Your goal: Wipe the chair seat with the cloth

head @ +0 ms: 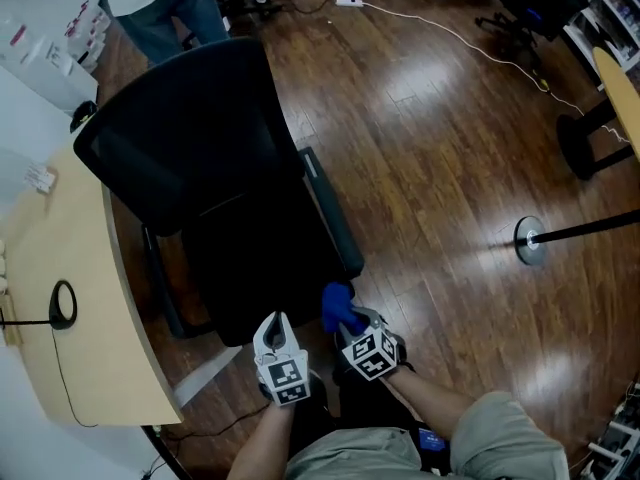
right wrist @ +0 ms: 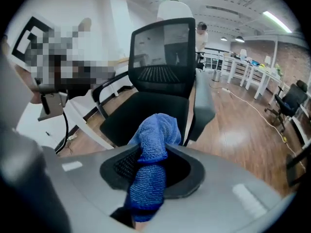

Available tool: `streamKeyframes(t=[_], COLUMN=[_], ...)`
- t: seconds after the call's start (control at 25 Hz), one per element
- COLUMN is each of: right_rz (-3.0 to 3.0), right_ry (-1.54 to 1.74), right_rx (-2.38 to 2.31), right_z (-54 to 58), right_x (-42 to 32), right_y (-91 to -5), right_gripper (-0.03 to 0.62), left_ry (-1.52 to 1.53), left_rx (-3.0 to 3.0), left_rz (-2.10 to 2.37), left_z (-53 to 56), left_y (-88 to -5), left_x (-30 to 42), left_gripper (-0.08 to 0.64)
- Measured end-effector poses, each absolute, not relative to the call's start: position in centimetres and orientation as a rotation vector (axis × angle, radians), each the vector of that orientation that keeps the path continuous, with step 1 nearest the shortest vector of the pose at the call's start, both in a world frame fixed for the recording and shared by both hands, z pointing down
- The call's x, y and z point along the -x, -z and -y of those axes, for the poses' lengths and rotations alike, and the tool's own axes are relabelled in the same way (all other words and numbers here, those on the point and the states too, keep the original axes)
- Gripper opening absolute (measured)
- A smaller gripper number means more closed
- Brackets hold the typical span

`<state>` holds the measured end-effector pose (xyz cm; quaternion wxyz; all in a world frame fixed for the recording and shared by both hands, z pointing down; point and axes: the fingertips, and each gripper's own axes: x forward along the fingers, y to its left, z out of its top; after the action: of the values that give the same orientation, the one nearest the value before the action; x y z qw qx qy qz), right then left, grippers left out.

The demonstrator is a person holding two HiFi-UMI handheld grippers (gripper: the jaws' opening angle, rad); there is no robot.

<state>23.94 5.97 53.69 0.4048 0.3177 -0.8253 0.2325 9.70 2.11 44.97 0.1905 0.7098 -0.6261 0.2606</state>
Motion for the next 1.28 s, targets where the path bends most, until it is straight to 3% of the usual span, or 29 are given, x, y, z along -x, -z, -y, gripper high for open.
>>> streamKeyframes(t=[0.36,0.76,1.0,1.28], right_rz=[2.355,2.604,2.620,2.517], right_ry=[-0.367,-0.133,-0.035,0.008], right_rx=[-0.579,-0.235,-0.065,0.070], right_z=[-7.9,-14.7,-21.1,-25.9], right_x=[-15.4,4.4,17.5,29.1], right_y=[-39.0,-26.1,-24.3,-28.5], right_gripper=[0.107,0.109,0.109,0.110], left_ry=[-0.673,-0.535,-0.495,-0.469], left_rx=[-1.876,-1.672,-1.495,-1.376], left_rz=[1.945,2.212,2.319,2.372], left_z=[-8.3,-18.7,-27.0,-32.9], left_y=[-34.4,-25.9,-24.4,-24.6], left_x=[-2.6,12.7,23.9,31.8], left_gripper=[0.005,0.005,0.005,0.005])
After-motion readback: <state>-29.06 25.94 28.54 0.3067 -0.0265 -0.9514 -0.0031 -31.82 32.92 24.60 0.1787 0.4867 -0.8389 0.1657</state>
